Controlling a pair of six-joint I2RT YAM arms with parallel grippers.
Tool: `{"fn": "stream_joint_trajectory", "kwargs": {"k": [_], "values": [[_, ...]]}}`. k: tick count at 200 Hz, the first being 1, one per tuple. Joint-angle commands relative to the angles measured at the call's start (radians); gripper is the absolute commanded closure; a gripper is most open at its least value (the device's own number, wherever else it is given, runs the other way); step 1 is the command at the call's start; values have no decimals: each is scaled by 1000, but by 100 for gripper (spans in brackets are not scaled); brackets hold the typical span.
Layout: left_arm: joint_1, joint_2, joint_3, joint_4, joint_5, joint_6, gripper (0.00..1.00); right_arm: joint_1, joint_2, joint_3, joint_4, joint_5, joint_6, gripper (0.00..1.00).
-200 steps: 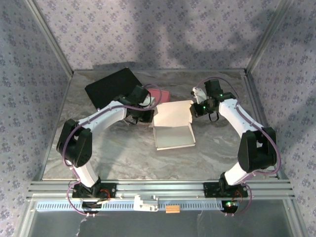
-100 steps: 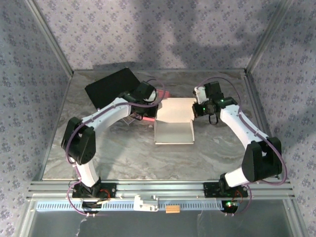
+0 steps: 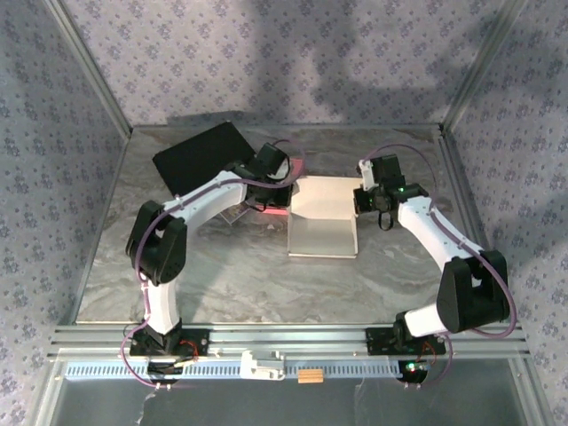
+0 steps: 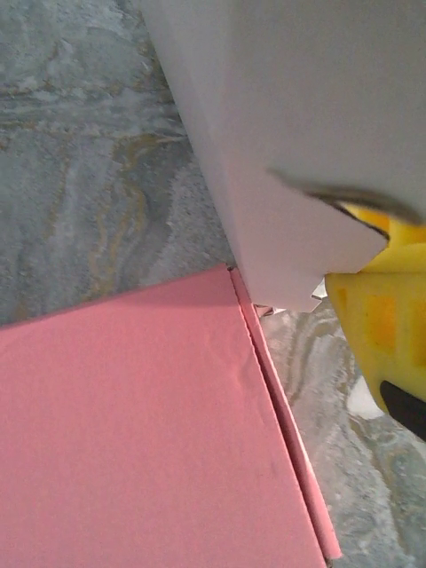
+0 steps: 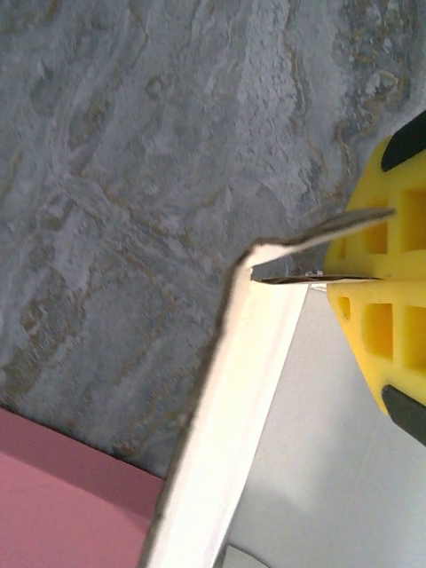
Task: Fold the paper box
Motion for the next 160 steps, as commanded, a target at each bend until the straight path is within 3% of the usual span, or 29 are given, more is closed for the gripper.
{"fn": "stream_joint_trajectory", "kwargs": {"k": [1, 54, 105, 160], "values": [[-7, 73, 109, 25, 12, -7, 100, -20, -14, -18, 104, 58, 61, 100], [3, 245, 339, 21, 10, -53, 100, -39, 51, 6, 204, 90, 186, 100], [-3, 410, 645, -138, 60, -71, 100, -43, 116, 80, 158, 168, 253, 100], [-31, 313, 513, -120, 56, -138, 100, -57, 52, 60, 90, 127, 234, 100]]}}
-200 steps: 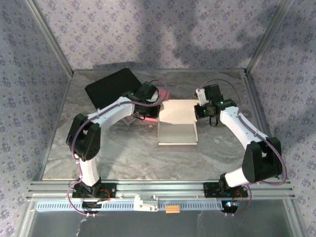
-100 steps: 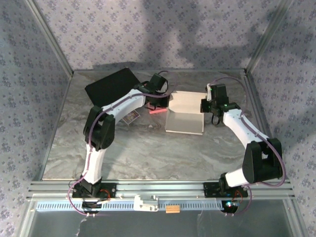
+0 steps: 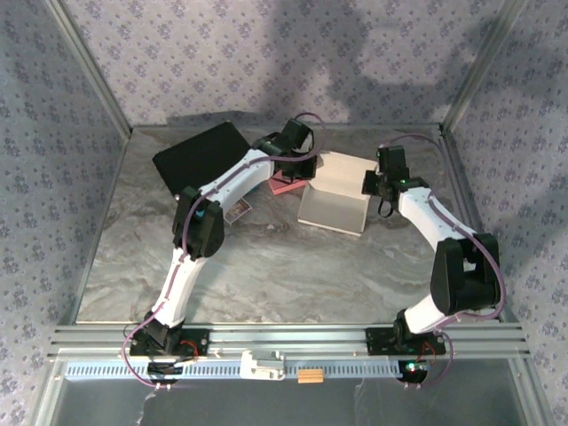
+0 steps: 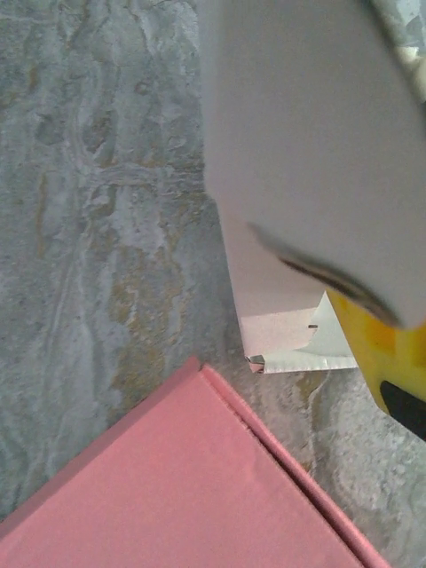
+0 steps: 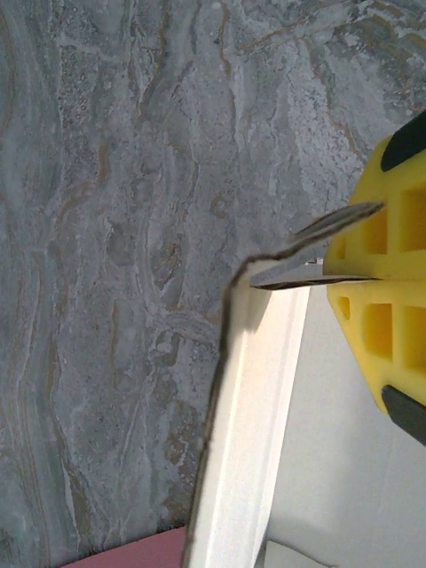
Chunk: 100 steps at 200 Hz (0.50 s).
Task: Fold the paper box
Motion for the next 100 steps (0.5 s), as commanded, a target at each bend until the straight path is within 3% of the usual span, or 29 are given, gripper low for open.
{"fn": "stream_joint_trajectory", "kwargs": {"k": [1, 36, 57, 86, 94, 100], "values": [[-25, -84, -75, -20, 32, -53, 100, 9, -59, 12, -56, -21, 12, 100], [-39, -224, -339, 119, 18, -91, 100, 45, -135, -119, 13, -26, 50, 100], [-49, -276, -462, 237, 5, -86, 100, 63, -196, -239, 149, -13, 77, 100], [-54, -323, -525, 312, -6, -85, 100, 62, -243, -297, 203, 27, 74, 100], [-51, -338, -521, 309, 9, -78, 92, 54, -241, -292, 196, 18, 61, 100], [-51, -349, -510, 294, 21, -69, 79, 48, -239, -289, 195, 8, 50, 100]]}}
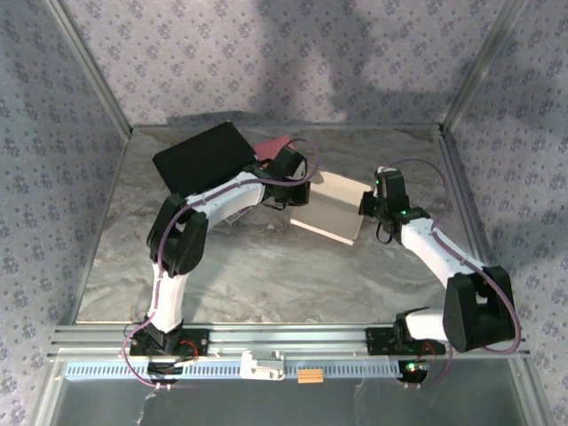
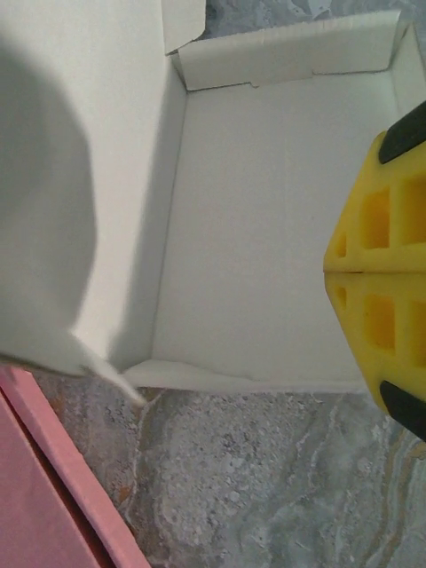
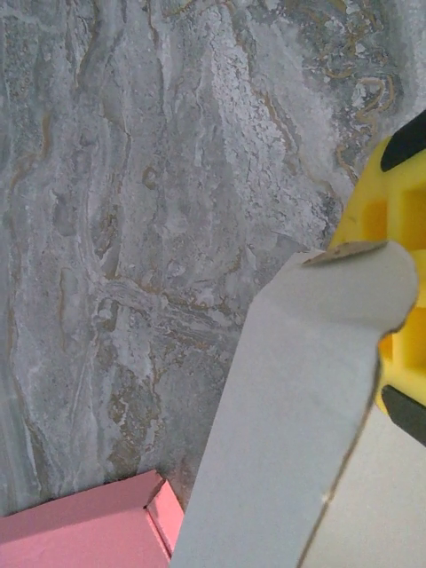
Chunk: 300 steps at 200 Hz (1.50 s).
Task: Fold the paper box
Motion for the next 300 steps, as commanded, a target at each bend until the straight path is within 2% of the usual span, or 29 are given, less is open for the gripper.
{"fn": "stream_joint_trajectory", "kwargs": {"k": [1, 10, 24, 65, 79, 97, 120, 139, 163, 206, 245, 287, 300], "values": [[-4, -78, 7, 58, 21, 4, 77, -16, -14, 0, 47, 4, -5, 100], [-5, -99, 33, 4, 19, 21, 63, -26, -7, 10, 40, -7, -22, 100], [0, -137, 21, -59, 22, 53, 51, -42, 9, 32, 28, -47, -57, 100], [69, -251, -143, -66, 100, 214, 48, -70, 74, 137, -90, -137, -191, 100], [98, -249, -124, -73, 66, 329, 47, -81, 95, 173, -131, -166, -230, 100], [148, -192, -75, -42, 89, 461, 46, -95, 122, 197, -156, -204, -264, 100], [169, -85, 42, 16, 103, 585, 45, -112, 147, 220, -181, -231, -299, 100], [198, 23, 176, 29, 170, 603, 45, -128, 164, 234, -193, -253, -314, 100], [213, 102, 246, 100, 338, 642, 44, -140, 185, 259, -207, -277, -323, 100], [214, 170, 310, 145, 454, 637, 44, -148, 226, 299, -227, -306, -328, 100], [217, 207, 313, 138, 412, 632, 45, -149, 241, 314, -222, -319, -328, 100], [206, 227, 316, 114, 395, 619, 64, -149, 248, 320, -221, -312, -325, 100], [203, 232, 317, 115, 368, 613, 66, -149, 246, 316, -219, -317, -324, 100]]}}
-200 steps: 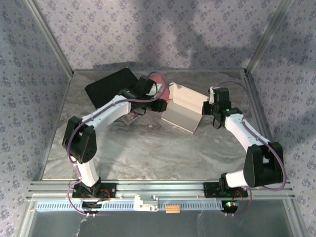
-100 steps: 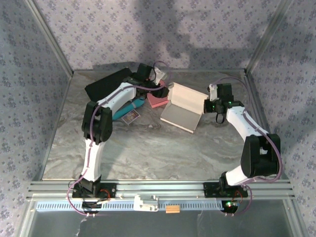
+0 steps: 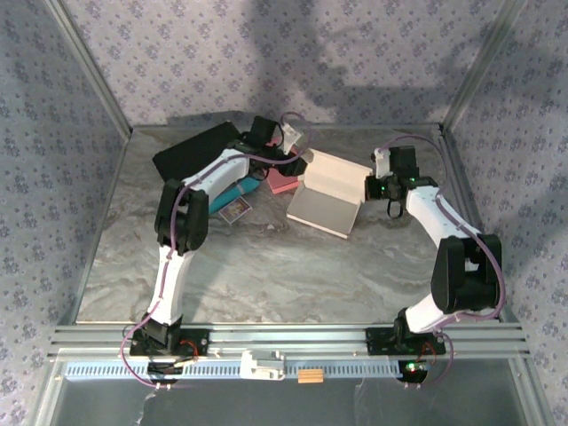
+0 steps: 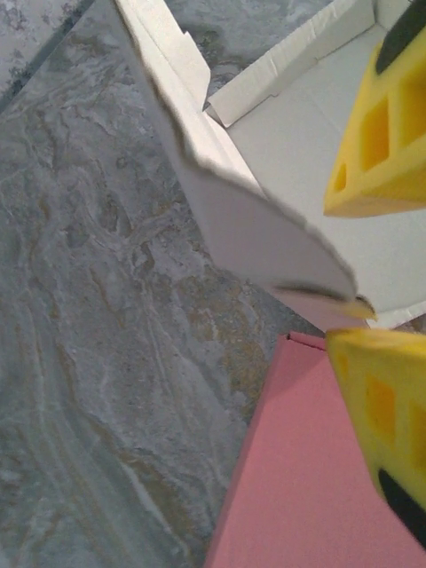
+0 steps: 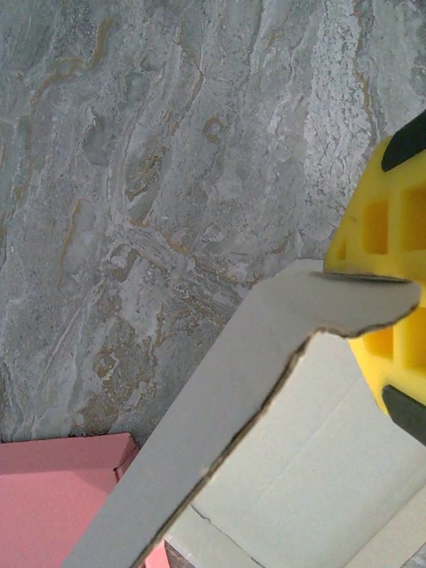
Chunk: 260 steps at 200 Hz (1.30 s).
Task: Fold the paper box
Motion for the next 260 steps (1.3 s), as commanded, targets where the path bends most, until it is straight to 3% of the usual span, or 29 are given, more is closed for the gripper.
{"fn": "stream_joint_trajectory", "kwargs": {"k": [1, 42, 88, 128, 177, 198, 225, 260], "values": [[-13, 12, 29, 0, -17, 3, 66, -6, 14, 20, -24, -21, -15, 100], [-14, 43, 105, 5, -50, -21, 69, -6, 18, 19, -26, -22, -14, 100], [-34, 58, 107, -14, -35, -28, 88, -5, 23, 24, -26, -17, -8, 100], [-56, 52, 106, -43, -116, -59, 100, -2, 23, 21, 4, 6, 34, 100], [-107, 63, 226, -147, -322, -247, 100, 51, 14, 15, 75, 120, 160, 100], [-135, 32, 183, -125, -395, -325, 100, 66, 0, -38, 162, 160, 232, 100], [-136, -59, -15, 67, -402, -436, 100, 99, -20, -78, 232, 202, 280, 100], [-136, -63, -64, 147, -377, -494, 100, 149, -18, -76, 259, 284, 356, 100]]}}
